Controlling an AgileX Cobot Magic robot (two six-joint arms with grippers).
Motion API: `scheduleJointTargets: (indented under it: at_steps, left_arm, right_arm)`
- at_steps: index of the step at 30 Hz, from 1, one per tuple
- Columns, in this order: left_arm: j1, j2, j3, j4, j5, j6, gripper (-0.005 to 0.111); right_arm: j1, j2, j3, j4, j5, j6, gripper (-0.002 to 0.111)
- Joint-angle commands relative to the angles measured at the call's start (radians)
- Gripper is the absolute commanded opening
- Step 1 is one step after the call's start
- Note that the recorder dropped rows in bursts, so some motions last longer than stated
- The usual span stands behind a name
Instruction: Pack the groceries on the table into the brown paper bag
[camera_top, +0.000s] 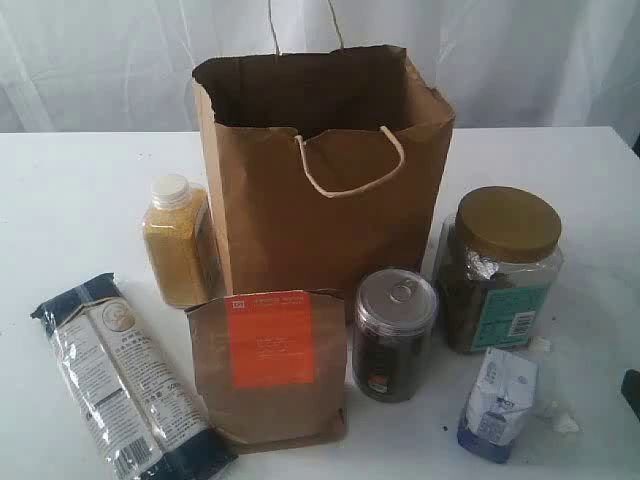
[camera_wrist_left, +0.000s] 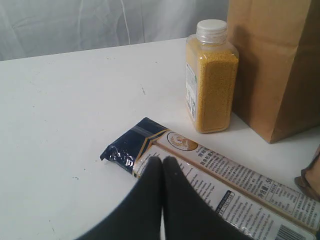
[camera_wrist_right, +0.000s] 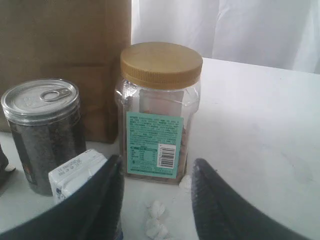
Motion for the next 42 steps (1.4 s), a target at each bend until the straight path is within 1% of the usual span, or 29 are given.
scheduleJointTargets:
  at_steps: [1,11,13,15,16,18,19,22,30,35,39,40,42]
  left_arm:
    - [-0.004,-0.005,0.003,-0.004,-0.001,-0.002,0.0]
    - [-0.004,-0.005,0.003,-0.004,-0.001,-0.002,0.0]
    - [-0.004,-0.005,0.003,-0.004,-0.001,-0.002,0.0]
    - [-0.004,-0.005,0.003,-0.004,-0.001,-0.002,0.0]
    - [-0.004,-0.005,0.003,-0.004,-0.001,-0.002,0.0]
    - [-0.004,-0.005,0.003,-0.004,-0.001,-0.002,0.0]
    - [-0.004,-0.005,0.003,-0.004,-0.001,-0.002,0.0]
    - [-0.004,-0.005,0.003,-0.004,-0.001,-0.002,0.0]
    - [-0.004,-0.005,0.003,-0.004,-0.001,-0.002,0.0]
    - [-0.004,-0.005,0.003,-0.004,-0.001,-0.002,0.0]
    - [-0.004,-0.005,0.003,-0.004,-0.001,-0.002,0.0]
    - [-0.004,-0.005,0.003,-0.004,-0.001,-0.002,0.0]
    - [-0.004,-0.005,0.003,-0.004,-0.001,-0.002,0.0]
  right_arm:
    - [-0.005,-0.006,0.005,-0.003,-0.007,0.001,0.041]
    - [-0.005,-0.006,0.005,-0.006,-0.008,-0.006,0.041]
    - [-0.005,-0.006,0.005,-0.003,-0.048,-0.001,0.041]
    - [-0.005,-0.006,0.005,0.031,-0.137,0.082,0.041]
    - [-0.005,-0.006,0.005,0.065,-0.273,0.21,0.041]
    - [-0.005,-0.006,-0.008,0.079,-0.47,0.366,0.041]
    - [-0.005,-0.006,-0.023,0.079,-0.49,0.373,0.041]
    - [-0.005,-0.006,-0.114,0.069,-0.478,0.378,0.041]
    - [-0.005,-0.006,-0.252,0.027,-0.471,0.343,0.041]
    - [-0.005,-0.006,-0.286,0.027,-0.476,0.343,0.041]
    - [-0.005,-0.006,-0.289,0.027,-0.566,0.37,0.041]
    - [-0.005,-0.006,-0.289,0.027,-0.585,0.386,0.041]
    - [-0.005,-0.006,-0.289,0.027,-0.608,0.419,0.035]
